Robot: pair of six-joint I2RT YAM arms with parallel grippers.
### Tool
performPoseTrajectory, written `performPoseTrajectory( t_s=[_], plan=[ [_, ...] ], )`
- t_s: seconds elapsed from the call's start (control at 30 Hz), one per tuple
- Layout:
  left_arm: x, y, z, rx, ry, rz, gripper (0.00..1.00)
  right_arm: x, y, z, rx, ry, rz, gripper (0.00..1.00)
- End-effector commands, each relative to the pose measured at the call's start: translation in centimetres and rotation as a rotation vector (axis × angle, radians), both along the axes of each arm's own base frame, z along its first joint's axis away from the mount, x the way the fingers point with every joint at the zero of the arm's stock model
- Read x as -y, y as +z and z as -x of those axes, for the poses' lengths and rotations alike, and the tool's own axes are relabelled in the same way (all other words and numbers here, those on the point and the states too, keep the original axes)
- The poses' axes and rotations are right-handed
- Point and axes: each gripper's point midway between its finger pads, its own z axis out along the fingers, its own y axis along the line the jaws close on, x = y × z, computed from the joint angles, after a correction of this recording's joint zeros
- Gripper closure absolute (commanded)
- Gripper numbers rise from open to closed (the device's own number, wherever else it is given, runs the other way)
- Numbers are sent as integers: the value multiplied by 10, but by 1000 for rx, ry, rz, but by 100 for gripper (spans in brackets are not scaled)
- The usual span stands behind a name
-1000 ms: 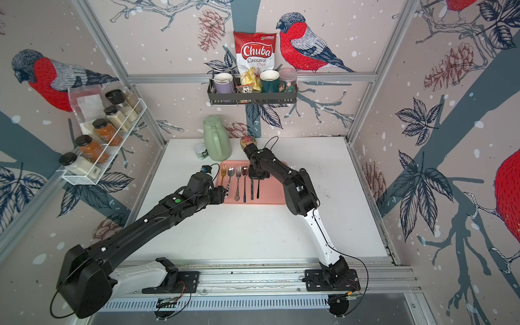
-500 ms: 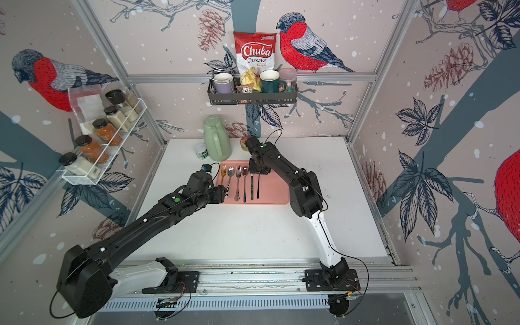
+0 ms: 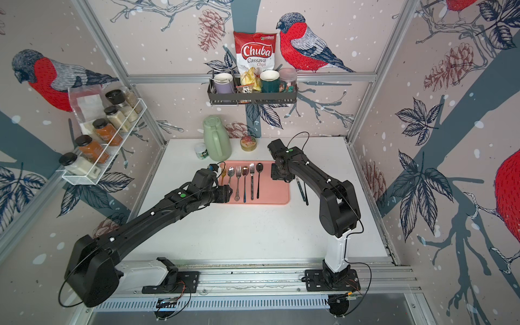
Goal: Set the spoon and fork side by side
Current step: Place the spoon on the tray, then pick up the fork at the center of the board.
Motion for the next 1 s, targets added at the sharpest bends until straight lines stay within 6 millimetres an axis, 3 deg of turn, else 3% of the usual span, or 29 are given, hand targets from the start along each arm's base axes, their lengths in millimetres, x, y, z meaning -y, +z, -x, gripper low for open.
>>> performPoseTrajectory(
  t_s=[0.0,0.2,0.47,0.73,0.8,0.97],
  plan=[
    [20,2,-1,-21,-58,67,32,24,-12,-5,24,-5,17,54],
    [34,-3,-3,-42,-81,74,32,66,-51,-6,-43,-60,40,53],
    [40,-8,0,-63,-91,47,32,76,-78,-15,-83,-53,23,58],
    [47,4,3,-25,-102,33,33,83,-105,-19,-139,-42,-7,62],
    [48,2,3,-33,-102,23,33,81,-111,-17,-161,-36,-14,65],
    [51,-2,3,-48,-107,26,33,81,-113,-12,-183,-40,-9,85]
  ],
)
